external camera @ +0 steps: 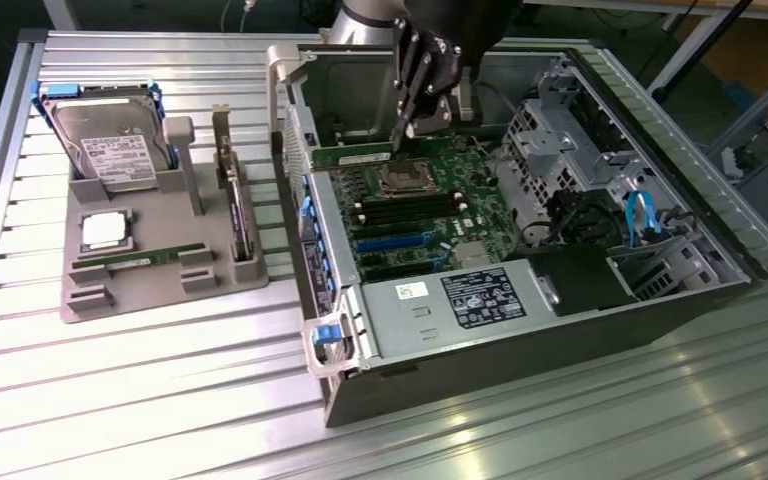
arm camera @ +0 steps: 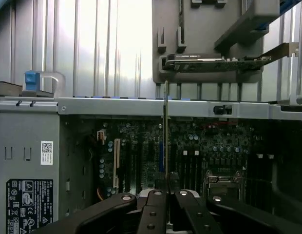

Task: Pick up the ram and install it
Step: 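Pick up the ram and move it above insertion slot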

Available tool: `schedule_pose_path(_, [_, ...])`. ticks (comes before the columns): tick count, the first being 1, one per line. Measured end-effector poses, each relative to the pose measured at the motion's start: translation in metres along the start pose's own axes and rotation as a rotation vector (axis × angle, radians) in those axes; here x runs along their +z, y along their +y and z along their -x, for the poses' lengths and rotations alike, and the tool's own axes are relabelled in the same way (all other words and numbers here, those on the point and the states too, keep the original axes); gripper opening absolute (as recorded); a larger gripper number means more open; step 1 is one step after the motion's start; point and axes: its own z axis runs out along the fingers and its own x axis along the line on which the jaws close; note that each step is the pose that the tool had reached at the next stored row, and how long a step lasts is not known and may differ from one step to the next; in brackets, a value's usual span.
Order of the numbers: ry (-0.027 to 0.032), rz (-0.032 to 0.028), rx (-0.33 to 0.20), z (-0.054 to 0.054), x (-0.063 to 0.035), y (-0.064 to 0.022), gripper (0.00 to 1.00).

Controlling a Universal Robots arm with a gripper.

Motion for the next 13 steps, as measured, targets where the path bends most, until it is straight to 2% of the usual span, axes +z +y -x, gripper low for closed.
schedule_pose_path(6, [0.0000,0.0000,0.000,-0.001,-0.0009,-0.0211,0.12])
schedule_pose_path(13, [0.0000,-0.0001,0.000,-0.001,-0.0017,-0.0410,0.12])
